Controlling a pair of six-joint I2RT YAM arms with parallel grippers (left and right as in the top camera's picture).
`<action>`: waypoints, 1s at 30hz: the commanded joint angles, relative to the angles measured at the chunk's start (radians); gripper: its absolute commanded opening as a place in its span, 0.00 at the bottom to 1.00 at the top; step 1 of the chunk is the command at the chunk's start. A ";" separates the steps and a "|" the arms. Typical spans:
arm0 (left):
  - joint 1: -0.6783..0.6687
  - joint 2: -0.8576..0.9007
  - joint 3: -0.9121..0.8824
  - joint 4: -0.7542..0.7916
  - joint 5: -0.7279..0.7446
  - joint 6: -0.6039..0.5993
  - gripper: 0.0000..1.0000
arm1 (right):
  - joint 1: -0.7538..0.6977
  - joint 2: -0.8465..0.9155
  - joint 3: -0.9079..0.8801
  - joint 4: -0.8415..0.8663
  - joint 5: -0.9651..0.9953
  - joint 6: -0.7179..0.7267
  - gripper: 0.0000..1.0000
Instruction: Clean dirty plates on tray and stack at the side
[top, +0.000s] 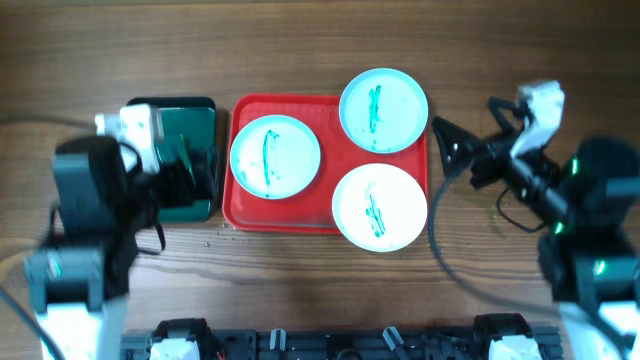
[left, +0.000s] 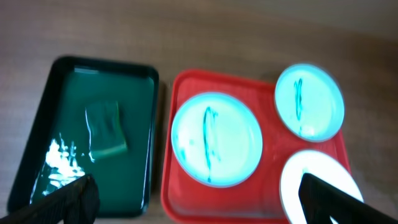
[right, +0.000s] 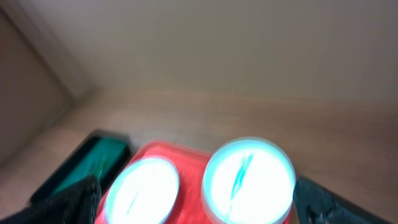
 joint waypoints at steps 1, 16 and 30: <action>-0.005 0.216 0.253 -0.176 0.015 0.024 1.00 | 0.002 0.200 0.227 -0.182 -0.110 -0.003 1.00; -0.003 0.480 0.388 -0.173 0.074 0.022 1.00 | 0.251 0.880 0.521 -0.239 0.016 0.167 0.88; 0.017 0.710 0.388 -0.171 -0.304 -0.290 0.94 | 0.529 1.239 0.558 -0.184 0.367 0.289 0.30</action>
